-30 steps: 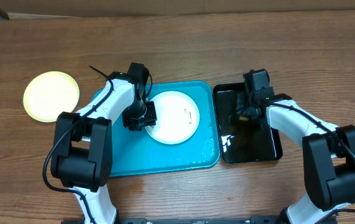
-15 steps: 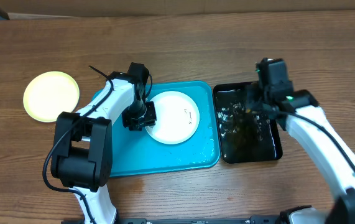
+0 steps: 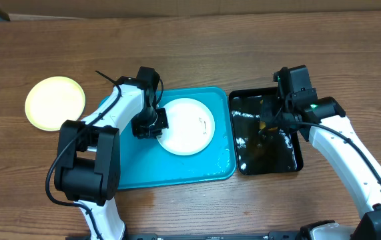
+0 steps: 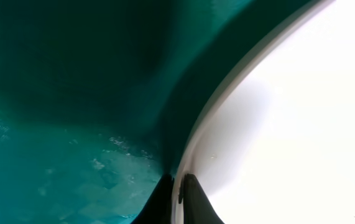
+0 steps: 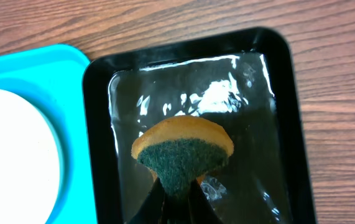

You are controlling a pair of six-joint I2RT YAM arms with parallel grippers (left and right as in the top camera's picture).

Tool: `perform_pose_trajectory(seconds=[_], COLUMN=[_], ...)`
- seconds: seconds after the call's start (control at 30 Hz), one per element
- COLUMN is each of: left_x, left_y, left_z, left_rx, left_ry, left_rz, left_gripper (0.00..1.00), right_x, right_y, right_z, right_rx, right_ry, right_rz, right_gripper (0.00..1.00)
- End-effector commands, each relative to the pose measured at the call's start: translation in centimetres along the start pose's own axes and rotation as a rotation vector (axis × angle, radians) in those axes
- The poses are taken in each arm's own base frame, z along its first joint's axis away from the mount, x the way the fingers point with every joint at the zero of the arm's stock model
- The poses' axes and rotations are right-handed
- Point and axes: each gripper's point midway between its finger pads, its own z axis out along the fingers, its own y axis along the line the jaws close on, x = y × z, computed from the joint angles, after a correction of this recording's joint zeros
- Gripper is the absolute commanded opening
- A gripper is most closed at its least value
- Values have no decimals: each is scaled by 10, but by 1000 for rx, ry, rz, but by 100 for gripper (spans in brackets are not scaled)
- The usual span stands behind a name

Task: Clean dirty plates on tray and stack at the side
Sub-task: 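Grasp the sponge with the right gripper and rub it in the basin water, then lift the sponge with the right gripper and move it onto the white plate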

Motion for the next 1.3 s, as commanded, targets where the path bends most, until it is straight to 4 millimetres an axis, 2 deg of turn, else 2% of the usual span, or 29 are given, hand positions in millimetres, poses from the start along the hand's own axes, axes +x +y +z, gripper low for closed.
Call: perform_pose_trajectory(seconds=[0.0, 0.3, 0.4, 0.6, 0.7, 0.73, 0.77, 0.8, 0.9, 0.97, 1.07, 1.1, 1.13, 1.17, 1.27], left_x=[6, 6, 5, 4, 3, 3, 3, 1, -5, -7, -9, -10, -10, -10, -10], left_y=[7, 7, 6, 5, 5, 5, 5, 5, 4, 2, 1, 1, 0, 0, 0], left_z=[17, 17, 17, 17, 17, 17, 17, 17, 17, 17, 17, 17, 17, 17, 17], left_rx=[-45, -45, -44, -42, -42, -41, -40, -39, -26, -20, -16, -15, -14, -13, -13], left_ry=[37, 37, 32, 24, 23, 21, 20, 16, -4, -15, -23, -25, -26, -26, -27], left_rz=[-6, -13, -62, -186, -213, -212, -211, -202, -146, -129, -128, -126, -125, -126, -128], left_gripper=[4, 4, 4, 4, 5, 11, 28, 36, 40, 38, 30, 19, 4, 4, 4], right_x=[-5, 2, -7, -9, -14, -15, -15, -16, -20, -22, -22, -21, -21, -21, -19], right_y=[4, 3, 5, 10, 24, 29, 31, 32, 33, 32, 27, 26, 28, 33, 69], right_z=[-2, 0, 2, 3, 1, 0, 0, 0, 0, 0, 1, 2, 4, 4, 3], right_rx=[-18, -17, -26, -53, -130, -158, -171, -175, -180, -175, -146, -139, -149, -173, -327], right_ry=[-10, 23, -11, -11, -13, -13, -12, -14, -29, -38, -44, -43, -39, -37, -22], right_rz=[14, 15, 18, 203, 228, 226, 225, 225, 223, 222, 224, 225, 222, 199, 42], right_gripper=[4, 4, 4, 4, 4, 4, 4, 4, 4, 4, 4, 4, 4, 4, 4])
